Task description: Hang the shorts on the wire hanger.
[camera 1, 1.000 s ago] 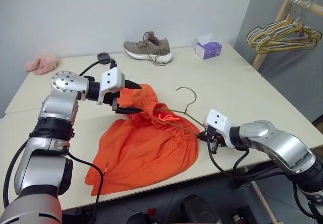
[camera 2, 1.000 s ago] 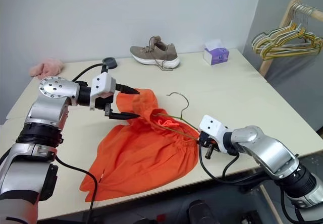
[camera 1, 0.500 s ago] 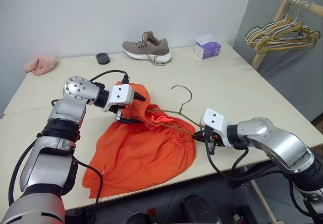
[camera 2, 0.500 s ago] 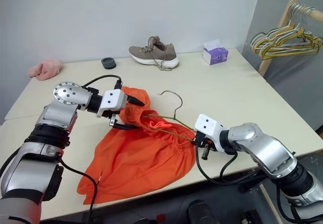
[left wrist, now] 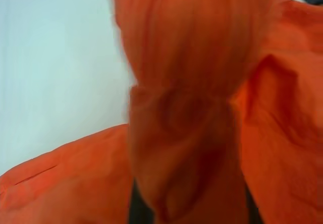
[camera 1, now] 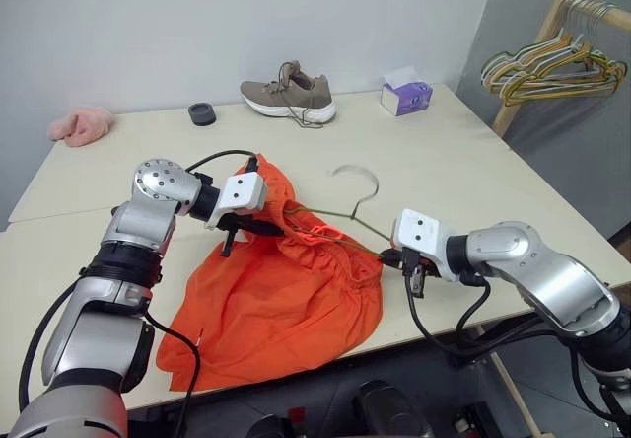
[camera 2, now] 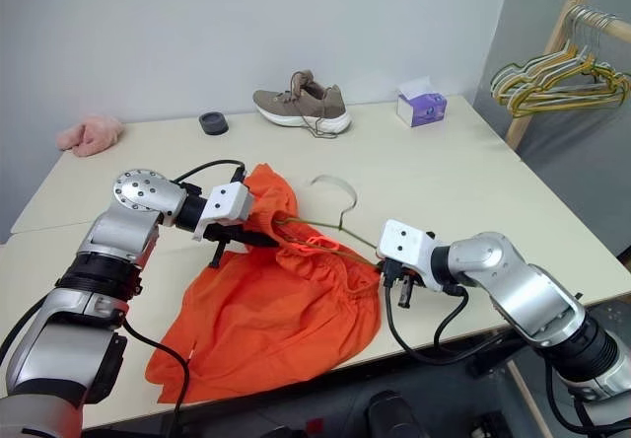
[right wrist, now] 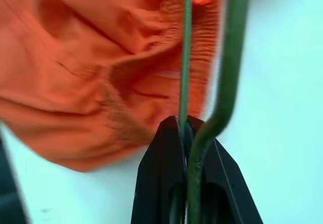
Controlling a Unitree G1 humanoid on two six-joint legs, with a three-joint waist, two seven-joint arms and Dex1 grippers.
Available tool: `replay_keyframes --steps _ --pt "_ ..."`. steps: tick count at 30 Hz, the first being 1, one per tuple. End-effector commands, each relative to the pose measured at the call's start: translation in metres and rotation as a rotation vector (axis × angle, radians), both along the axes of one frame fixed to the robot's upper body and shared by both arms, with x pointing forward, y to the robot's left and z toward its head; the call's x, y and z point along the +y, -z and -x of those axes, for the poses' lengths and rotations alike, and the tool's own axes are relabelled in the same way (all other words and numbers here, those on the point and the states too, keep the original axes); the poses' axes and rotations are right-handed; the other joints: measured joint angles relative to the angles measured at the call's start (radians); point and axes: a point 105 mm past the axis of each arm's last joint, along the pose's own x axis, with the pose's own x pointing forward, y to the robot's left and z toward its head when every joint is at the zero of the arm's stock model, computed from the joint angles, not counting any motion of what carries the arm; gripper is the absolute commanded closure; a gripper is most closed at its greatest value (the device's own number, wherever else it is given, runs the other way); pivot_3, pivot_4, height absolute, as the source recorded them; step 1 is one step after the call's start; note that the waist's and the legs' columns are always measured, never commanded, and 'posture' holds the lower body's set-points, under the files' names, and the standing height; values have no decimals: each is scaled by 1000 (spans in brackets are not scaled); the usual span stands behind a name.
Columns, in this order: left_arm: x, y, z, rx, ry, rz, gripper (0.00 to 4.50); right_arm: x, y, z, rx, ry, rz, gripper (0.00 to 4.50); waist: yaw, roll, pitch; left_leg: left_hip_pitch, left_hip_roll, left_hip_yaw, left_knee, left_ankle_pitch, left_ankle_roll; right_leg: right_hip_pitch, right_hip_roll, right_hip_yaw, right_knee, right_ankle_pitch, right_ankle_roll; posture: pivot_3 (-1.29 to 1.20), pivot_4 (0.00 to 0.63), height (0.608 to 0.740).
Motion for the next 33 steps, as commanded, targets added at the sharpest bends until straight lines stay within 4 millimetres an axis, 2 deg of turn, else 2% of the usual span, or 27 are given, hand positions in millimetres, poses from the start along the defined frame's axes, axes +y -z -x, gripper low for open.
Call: replay_keyframes --steps 1,3,6,8,14,17,18,22,28,30,33 --pt "-1 -16 -2 -44 -10 36 4482 6 -3 6 -39 -108 27 4500 0 0 0 0 0 0 0 0 0 0 0 0 0 0 0 -296 39 740" --pt "0 -14 -1 -39 -11 26 4482 -1 -2 1 -58 -110 56 4500 0 0 0 0 0 0 0 0 0 0 0 0 0 0 0 -297 38 740" --pt "2 -11 0 -33 -15 11 4500 -16 -2 -5 -87 -114 121 3752 0 0 0 0 0 -1 1 0 0 0 0 -1 0 0 0 -296 38 740" --pt "5 -9 0 -32 -28 1 4500 -31 -2 -8 -80 -104 163 3106 0 0 0 0 0 -1 3 0 0 1 0 -1 1 0 0 -296 40 740" --pt "12 -3 1 -23 -62 -10 4500 -94 -16 -23 -107 69 269 1116 1 0 0 0 -1 -1 3 -1 1 1 -2 -1 1 0 0 -297 44 740" --pt "11 -8 -6 -53 -115 48 4500 -111 -16 -20 -69 163 243 99 2 0 0 0 0 -1 4 -1 1 1 -5 -1 1 0 0 -298 47 740" --pt "9 -13 -11 -69 -148 94 4500 -107 -14 -14 -24 189 180 43 3 0 0 0 0 -1 4 -1 1 1 -5 -1 1 0 0 -303 51 740" --pt "2 -31 -24 -93 -254 263 4500 -62 -4 9 163 267 -133 43 -1 -1 0 -1 0 -4 6 -1 1 2 -4 -3 3 0 0 -310 57 740" --pt "-1 -34 -24 -74 -267 291 4500 -9 11 8 304 412 -403 43 1 0 0 -1 -1 -5 7 -1 1 1 -2 -3 9 0 0 -304 66 740" --pt "-1 -35 -23 -72 -266 291 4500 3 13 6 334 429 -442 43 3 0 0 -1 -2 -5 8 -1 1 1 -2 -3 9 0 0 -303 66 740" --pt "-1 -35 -23 -71 -266 291 4500 12 15 4 365 450 -473 43 7 0 0 -1 -3 -4 8 -1 1 1 -3 -3 9 0 0 -301 66 740"
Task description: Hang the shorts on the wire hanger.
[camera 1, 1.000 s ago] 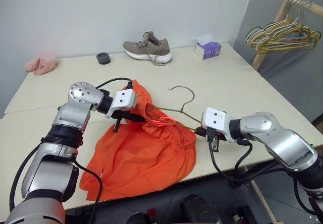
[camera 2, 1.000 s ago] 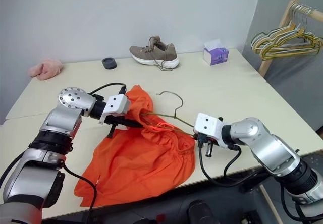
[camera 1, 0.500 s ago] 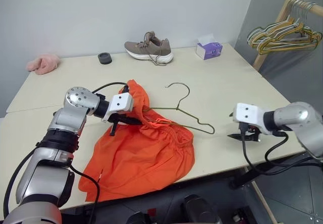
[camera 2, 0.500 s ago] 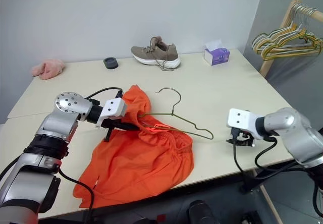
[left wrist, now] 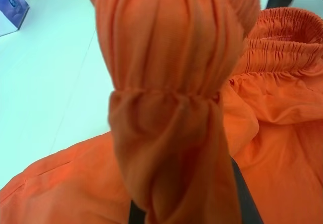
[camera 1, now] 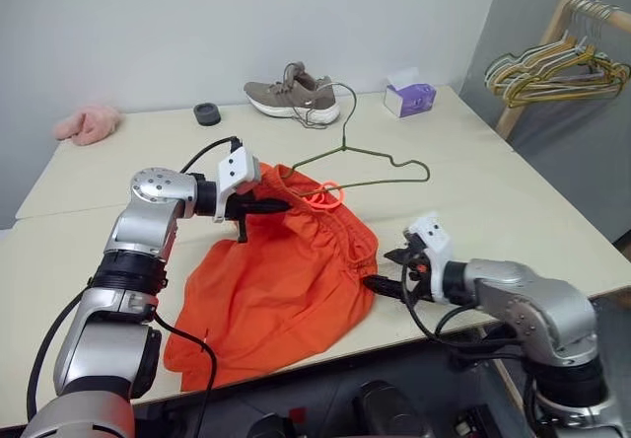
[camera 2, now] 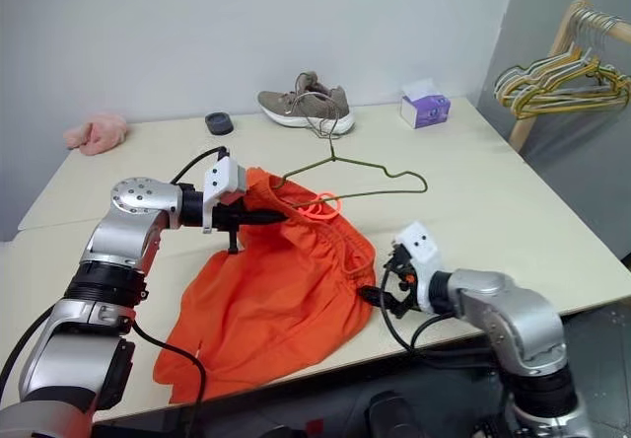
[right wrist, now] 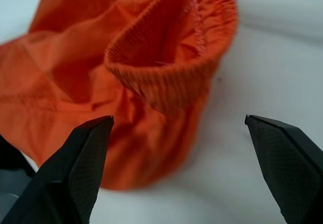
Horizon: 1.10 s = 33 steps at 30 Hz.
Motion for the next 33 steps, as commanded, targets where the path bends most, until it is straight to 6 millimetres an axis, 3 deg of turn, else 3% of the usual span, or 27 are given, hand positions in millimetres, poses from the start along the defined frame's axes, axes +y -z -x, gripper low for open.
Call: replay_keyframes --steps 1,5,11,18,21,25,33 --pt "-1 -22 -1 -70 5 34 4500 9 -7 -7 -6 29 -34 43 1 0 0 0 0 0 0 0 0 0 0 0 0 0 0 -298 65 740" --pt "0 -22 0 -69 0 36 4500 20 3 -9 24 39 -43 43 -1 0 0 0 0 -1 0 0 0 0 0 -1 0 0 0 -298 65 740" --pt "3 -24 2 -53 -27 68 4500 14 9 -11 -32 58 3 1987 -1 0 0 0 0 -1 0 0 0 0 0 -1 0 0 0 -286 63 740" --pt "12 -27 20 57 -31 137 4500 -15 -9 -38 -95 212 -77 4483 -1 0 0 0 1 -1 -1 0 0 0 1 -1 0 0 0 -283 64 740" --pt "19 -27 33 120 -11 133 4500 -30 -19 -47 -62 277 -154 4483 -2 0 0 0 1 -1 -1 0 0 0 1 -1 0 0 0 -278 62 740" --pt "31 -30 45 160 0 104 4500 -47 -25 -42 75 281 -268 4483 1 1 0 0 1 -2 -1 0 0 0 2 -2 0 0 0 -270 61 740" --pt "40 -33 58 191 49 32 4500 -66 -21 -35 147 303 -250 4483 23 2 1 0 1 0 -1 0 0 0 3 0 0 0 0 -266 61 740"
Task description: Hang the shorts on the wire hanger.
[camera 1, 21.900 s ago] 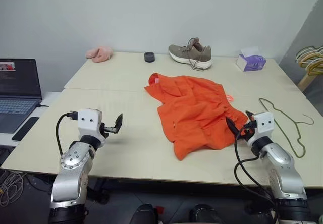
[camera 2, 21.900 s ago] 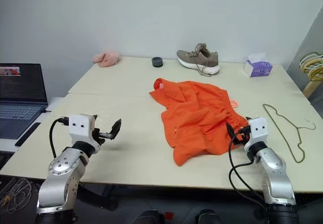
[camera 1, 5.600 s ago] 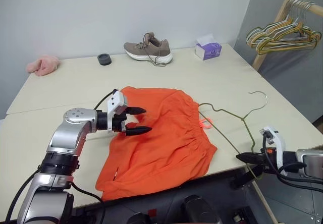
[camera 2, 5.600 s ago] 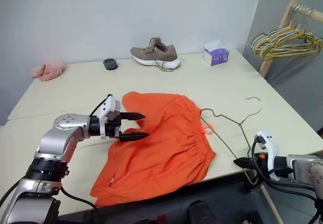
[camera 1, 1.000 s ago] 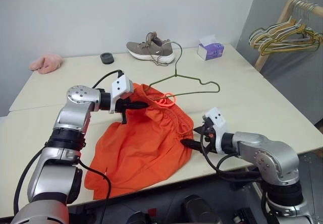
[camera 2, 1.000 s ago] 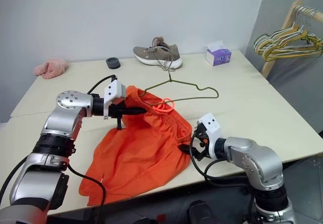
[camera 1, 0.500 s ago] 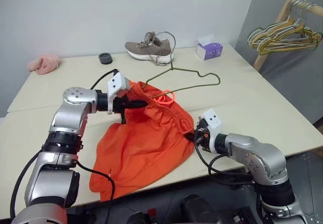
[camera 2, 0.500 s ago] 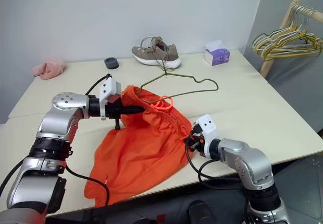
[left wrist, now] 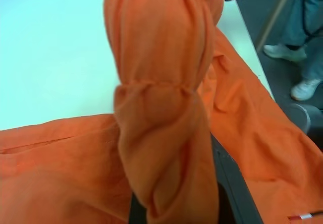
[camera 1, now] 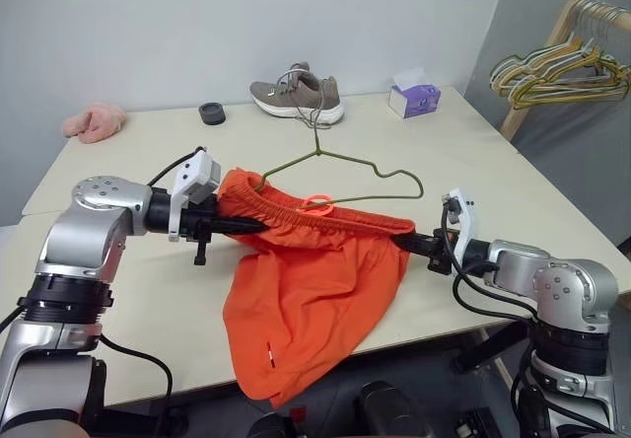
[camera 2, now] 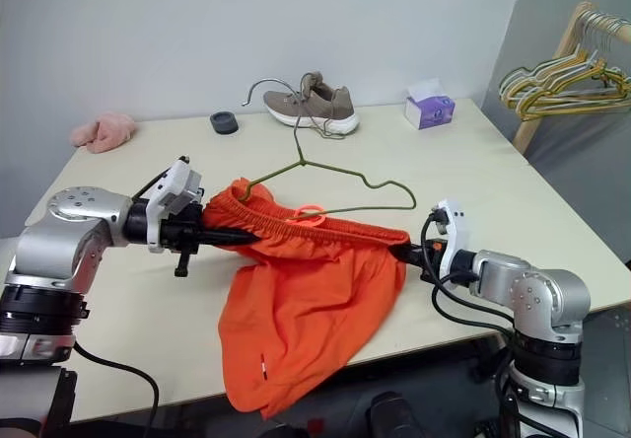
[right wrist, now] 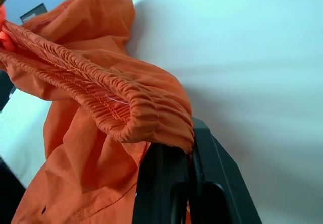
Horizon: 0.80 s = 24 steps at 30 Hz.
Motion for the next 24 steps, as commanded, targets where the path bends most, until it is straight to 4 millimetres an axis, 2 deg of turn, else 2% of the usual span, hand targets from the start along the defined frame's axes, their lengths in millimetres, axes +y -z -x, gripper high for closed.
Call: replay_keyframes --steps 1,5,14,19,24 --pt "10 -16 4 -48 10 -24 4500 -22 -5 -5 -9 85 16 4483 3 0 0 0 0 1 0 0 0 0 0 1 0 0 0 -266 61 740" --pt "22 -6 5 -76 36 -167 4500 -26 -9 -6 -20 94 19 4483 4 1 0 0 0 2 0 0 0 0 0 1 0 0 0 -267 63 740" --pt "31 -3 -8 -120 0 -226 4500 -28 -14 0 -37 66 38 4483 10 1 1 0 0 3 0 0 0 -1 0 3 -1 0 1 -277 60 740" --pt "38 5 -9 -125 11 -296 4500 -26 -15 7 -44 26 68 4483 9 1 1 0 1 4 0 0 0 -1 0 4 -1 -1 1 -280 60 740" --pt "48 17 -9 -138 14 -391 4500 -30 -19 9 -87 -8 172 4483 9 1 1 0 1 5 0 0 1 -1 0 4 -1 -1 2 -287 59 740"
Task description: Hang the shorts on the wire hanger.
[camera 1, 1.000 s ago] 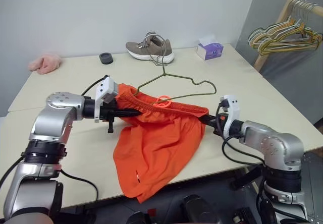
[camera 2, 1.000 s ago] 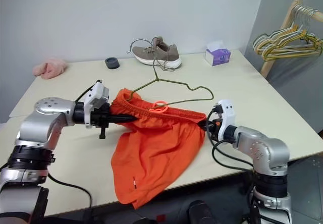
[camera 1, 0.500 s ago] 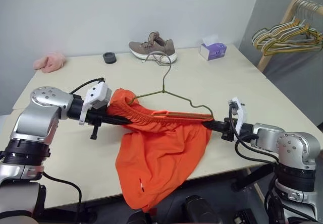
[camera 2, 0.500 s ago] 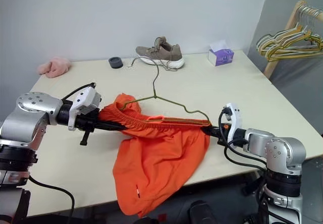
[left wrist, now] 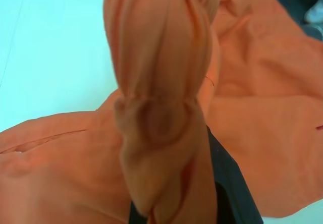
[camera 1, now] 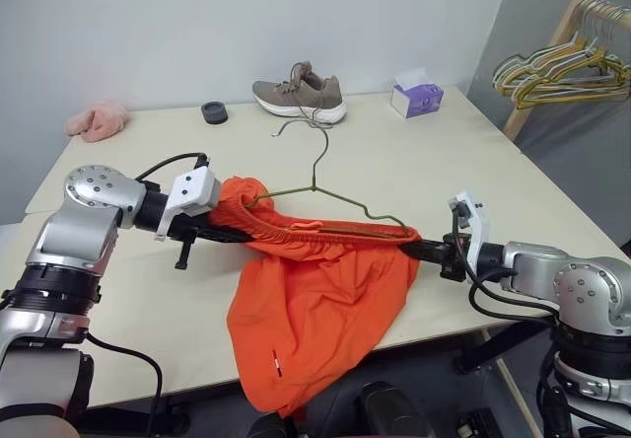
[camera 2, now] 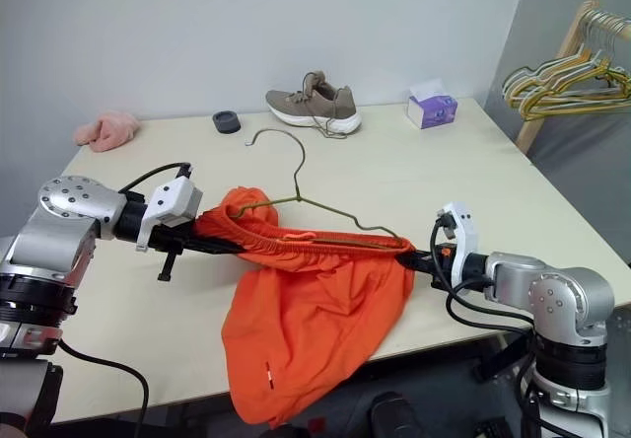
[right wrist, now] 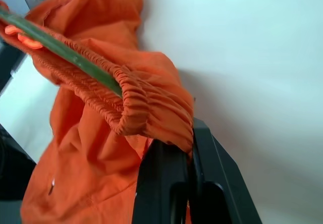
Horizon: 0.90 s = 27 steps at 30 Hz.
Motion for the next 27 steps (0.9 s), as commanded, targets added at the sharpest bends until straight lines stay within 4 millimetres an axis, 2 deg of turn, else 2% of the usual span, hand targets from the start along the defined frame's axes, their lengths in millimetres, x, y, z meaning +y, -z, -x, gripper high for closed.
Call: replay_keyframes --steps 1,7,10,16,20,27 --pt "30 1 -4 -40 -89 -141 4500 -23 -13 -6 -97 56 107 4483 0 0 0 0 0 0 0 0 0 0 0 0 0 -1 2 -287 59 740" --pt "33 8 -9 -71 -92 -184 4500 -21 -19 -7 -156 -7 189 4483 -2 0 0 0 1 1 0 0 0 0 1 0 -1 -1 2 -288 58 740" --pt "18 8 -13 -89 -73 -145 4500 3 -27 -10 -304 -141 339 4483 -4 1 1 0 1 2 0 0 1 -1 0 1 -1 -1 2 -291 57 740" --pt "-5 16 -12 -90 -15 -124 4500 39 -40 -5 -408 -305 347 4483 -6 1 1 -2 1 2 0 0 1 -3 0 2 -1 -1 2 -293 57 740" --pt "-19 25 -9 -80 13 -109 4500 52 -48 4 -487 -424 398 3441 -6 2 1 -2 1 3 0 -1 1 -3 0 3 -1 -1 2 -296 58 740" --pt "-31 30 -7 -70 14 -62 4500 39 -44 11 -530 -468 516 980 -5 1 1 -2 1 2 0 -1 1 -3 0 2 -1 -1 2 -300 61 740"
